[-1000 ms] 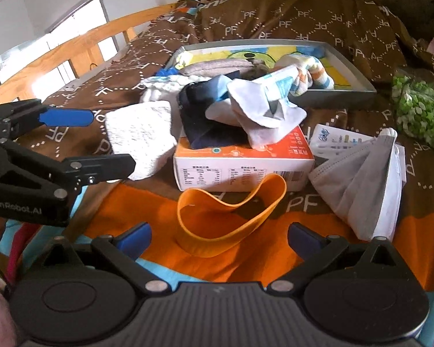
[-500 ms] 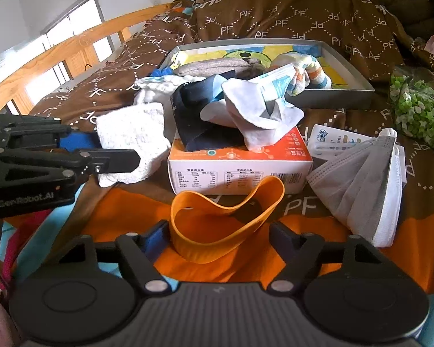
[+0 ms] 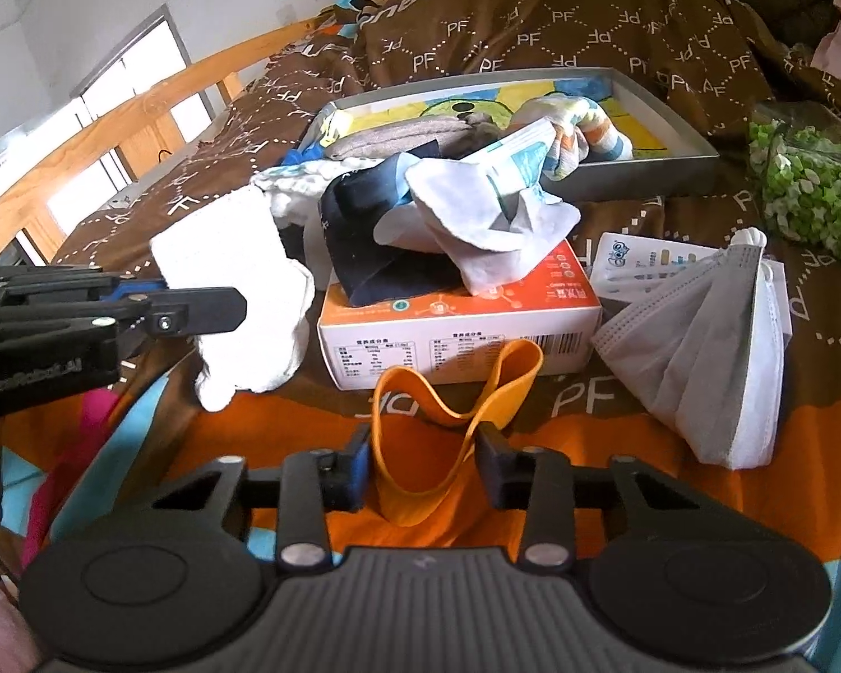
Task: Organize soft objects
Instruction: 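Grasp the white strip with the left tool while the right tool grasps the orange band, then carry the white strip and orange band into the tray and release them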
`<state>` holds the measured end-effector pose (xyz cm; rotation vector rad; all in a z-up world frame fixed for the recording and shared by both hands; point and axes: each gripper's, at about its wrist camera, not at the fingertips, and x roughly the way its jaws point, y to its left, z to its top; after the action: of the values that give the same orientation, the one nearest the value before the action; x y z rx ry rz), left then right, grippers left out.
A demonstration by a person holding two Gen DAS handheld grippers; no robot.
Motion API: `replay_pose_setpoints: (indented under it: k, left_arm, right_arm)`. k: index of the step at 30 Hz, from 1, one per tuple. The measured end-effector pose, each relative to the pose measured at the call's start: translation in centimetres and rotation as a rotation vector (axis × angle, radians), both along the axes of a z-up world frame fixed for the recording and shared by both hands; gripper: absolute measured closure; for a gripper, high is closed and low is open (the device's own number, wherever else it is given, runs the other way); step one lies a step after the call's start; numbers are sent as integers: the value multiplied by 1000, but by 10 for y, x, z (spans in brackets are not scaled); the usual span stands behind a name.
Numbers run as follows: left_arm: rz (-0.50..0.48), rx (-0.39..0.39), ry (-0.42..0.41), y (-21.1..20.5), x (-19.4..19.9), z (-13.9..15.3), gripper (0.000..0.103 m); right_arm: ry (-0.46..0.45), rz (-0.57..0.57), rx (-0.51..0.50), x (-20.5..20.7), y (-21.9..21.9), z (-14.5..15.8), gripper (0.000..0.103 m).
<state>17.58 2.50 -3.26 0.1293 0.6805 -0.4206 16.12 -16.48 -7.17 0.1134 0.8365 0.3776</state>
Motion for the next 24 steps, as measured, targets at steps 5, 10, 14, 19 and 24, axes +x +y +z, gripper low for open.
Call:
replay_pose_setpoints:
  k: [5, 10, 14, 19, 24]
  left_arm:
    - [-2, -37, -4, -2, -8, 6, 91]
    - [31, -72, -25, 3, -16, 14, 91]
    - [62, -109, -70, 9, -21, 23, 91]
    - [92, -158, -147, 14, -30, 35, 91]
    - [124, -165, -219, 16, -34, 43, 91]
  right_arm:
    - [0, -1, -3, -3, 0, 3, 80]
    - [-23, 21, -24, -10, 4, 9, 86]
    - [-78, 35, -43, -23, 6, 19, 86]
    - [-224, 70, -98, -47, 13, 38, 86]
    - [-379, 95, -131, -66, 18, 54, 86]
